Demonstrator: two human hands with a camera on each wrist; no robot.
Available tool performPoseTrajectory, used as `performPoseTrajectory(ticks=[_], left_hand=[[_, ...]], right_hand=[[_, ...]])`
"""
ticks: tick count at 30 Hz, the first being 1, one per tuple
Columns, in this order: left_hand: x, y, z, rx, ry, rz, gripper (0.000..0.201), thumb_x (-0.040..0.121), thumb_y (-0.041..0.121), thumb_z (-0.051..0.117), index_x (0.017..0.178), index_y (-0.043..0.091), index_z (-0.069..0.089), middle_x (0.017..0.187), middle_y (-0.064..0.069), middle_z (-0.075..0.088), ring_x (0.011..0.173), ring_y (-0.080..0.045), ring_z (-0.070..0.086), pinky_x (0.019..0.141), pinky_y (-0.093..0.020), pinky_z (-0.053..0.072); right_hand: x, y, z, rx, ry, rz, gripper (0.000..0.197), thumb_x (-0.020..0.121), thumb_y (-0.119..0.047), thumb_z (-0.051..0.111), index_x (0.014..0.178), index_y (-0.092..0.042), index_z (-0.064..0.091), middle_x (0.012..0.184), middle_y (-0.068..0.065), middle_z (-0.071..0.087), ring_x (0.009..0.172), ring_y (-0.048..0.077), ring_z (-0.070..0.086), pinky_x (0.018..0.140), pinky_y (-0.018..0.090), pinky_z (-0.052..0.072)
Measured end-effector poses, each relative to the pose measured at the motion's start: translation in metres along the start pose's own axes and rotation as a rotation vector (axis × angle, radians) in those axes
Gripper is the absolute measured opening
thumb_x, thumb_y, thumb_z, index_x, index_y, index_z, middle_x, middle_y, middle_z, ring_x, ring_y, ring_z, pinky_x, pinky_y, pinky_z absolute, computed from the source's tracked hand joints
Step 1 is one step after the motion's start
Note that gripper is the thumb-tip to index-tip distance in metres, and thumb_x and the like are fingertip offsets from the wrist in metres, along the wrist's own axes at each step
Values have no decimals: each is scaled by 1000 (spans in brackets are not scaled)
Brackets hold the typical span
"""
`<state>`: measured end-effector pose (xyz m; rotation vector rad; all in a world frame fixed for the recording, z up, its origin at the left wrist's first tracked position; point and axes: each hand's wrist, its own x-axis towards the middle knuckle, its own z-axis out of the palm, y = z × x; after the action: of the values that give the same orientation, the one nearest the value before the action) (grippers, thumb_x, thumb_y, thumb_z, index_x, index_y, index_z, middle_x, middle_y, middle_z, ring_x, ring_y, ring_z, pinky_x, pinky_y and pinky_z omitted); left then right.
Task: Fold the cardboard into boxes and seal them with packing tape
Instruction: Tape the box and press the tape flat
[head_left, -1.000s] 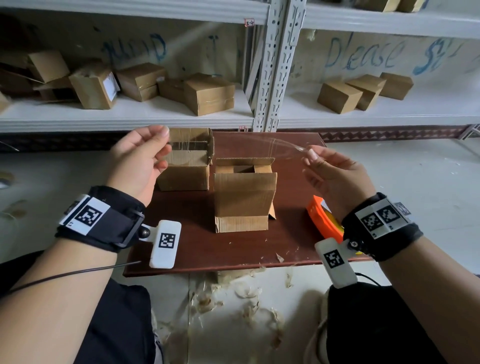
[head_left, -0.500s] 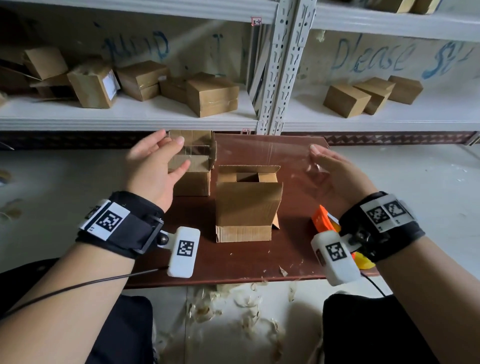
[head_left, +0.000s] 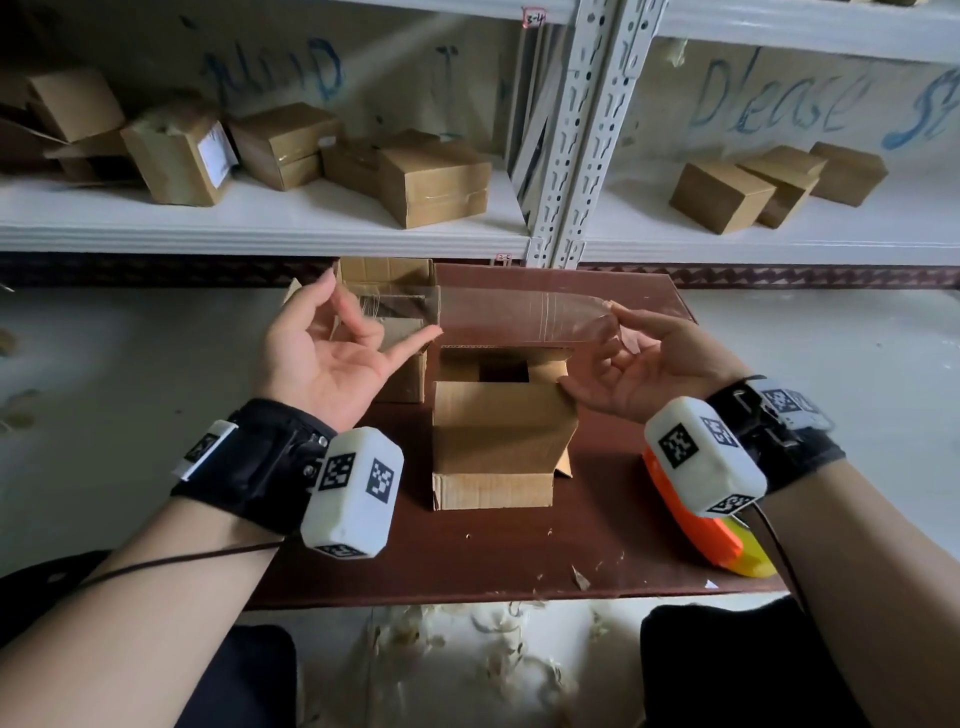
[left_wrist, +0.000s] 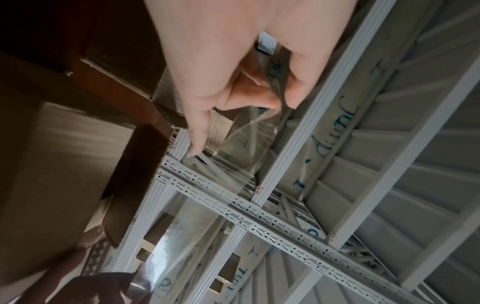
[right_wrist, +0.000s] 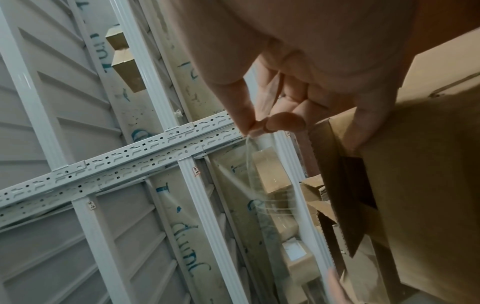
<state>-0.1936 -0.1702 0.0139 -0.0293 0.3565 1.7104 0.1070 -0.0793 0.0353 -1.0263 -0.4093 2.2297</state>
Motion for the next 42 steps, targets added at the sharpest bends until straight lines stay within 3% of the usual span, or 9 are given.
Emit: performPoseTrajectory(ticks=[6, 10, 16, 20, 27, 30, 34, 38, 42], left_hand=[[13, -14, 0, -88, -54, 5, 51, 80, 12, 84, 124, 22, 58, 90, 9, 63, 66, -5, 57, 94, -82, 41], [15, -32, -3, -52, -23, -17, 38, 81, 18, 83, 111, 23, 61, 93, 12, 66, 68, -4, 62, 101, -80, 36], [9, -52, -22, 44, 107, -25, 29, 77, 19, 84, 96, 22, 62, 87, 14, 62, 68, -1, 60, 90, -82, 40], [7, -55, -33, 106, 141, -35, 21, 80, 21, 82, 90, 22, 63, 85, 13, 61, 67, -1, 59, 72, -76, 52], [8, -59, -35, 100, 199, -31, 18, 86, 25, 77, 96, 22, 61, 78, 12, 65, 62, -2, 61, 99, -80, 37], [10, -60, -37, 103, 194, -37, 18, 86, 25, 76, 94, 23, 61, 78, 13, 64, 62, -2, 60, 98, -80, 38], [10, -62, -39, 95, 189, -51, 16, 86, 23, 76, 85, 23, 61, 78, 12, 60, 62, -3, 55, 91, -81, 42], [8, -64, -41, 65, 214, -45, 17, 89, 21, 74, 82, 20, 60, 76, 10, 63, 61, -3, 54, 87, -82, 45], [7, -66, -44, 58, 238, -31, 15, 88, 20, 76, 85, 19, 61, 76, 9, 61, 63, -3, 54, 86, -82, 45]], right_hand=[[10, 5, 2, -6, 32, -85, 34, 87, -14, 74, 121, -18, 70, 86, -7, 69, 77, 14, 69, 89, 70, 54], [12, 11, 2, 4, 38, -95, 23, 92, -13, 70, 114, -17, 70, 86, -5, 69, 75, 17, 73, 98, 70, 47], [12, 16, -2, 23, 61, -95, 33, 81, -12, 74, 113, -18, 69, 88, -4, 67, 82, 16, 66, 110, 70, 39], [5, 16, -4, 11, 60, -87, 10, 91, -18, 68, 101, -16, 70, 84, -5, 65, 80, 16, 64, 112, 72, 34], [-10, 18, 3, -145, 66, -62, 13, 83, -15, 64, 95, -14, 67, 81, -2, 63, 89, 17, 68, 114, 73, 31], [-14, 16, 1, -184, 64, -38, 29, 77, -16, 66, 106, -15, 66, 89, -3, 64, 99, 17, 68, 107, 73, 39], [-25, 15, -1, -264, 77, -20, 14, 76, -20, 67, 90, -19, 68, 89, -5, 67, 111, 18, 69, 95, 72, 49], [-34, 17, -5, -324, 137, -56, 6, 91, -21, 64, 90, -25, 69, 80, -8, 64, 95, 19, 77, 104, 73, 40], [-42, 29, -7, -339, 230, -50, 16, 98, -16, 59, 84, -20, 67, 69, -10, 68, 80, 13, 77, 107, 60, 45]])
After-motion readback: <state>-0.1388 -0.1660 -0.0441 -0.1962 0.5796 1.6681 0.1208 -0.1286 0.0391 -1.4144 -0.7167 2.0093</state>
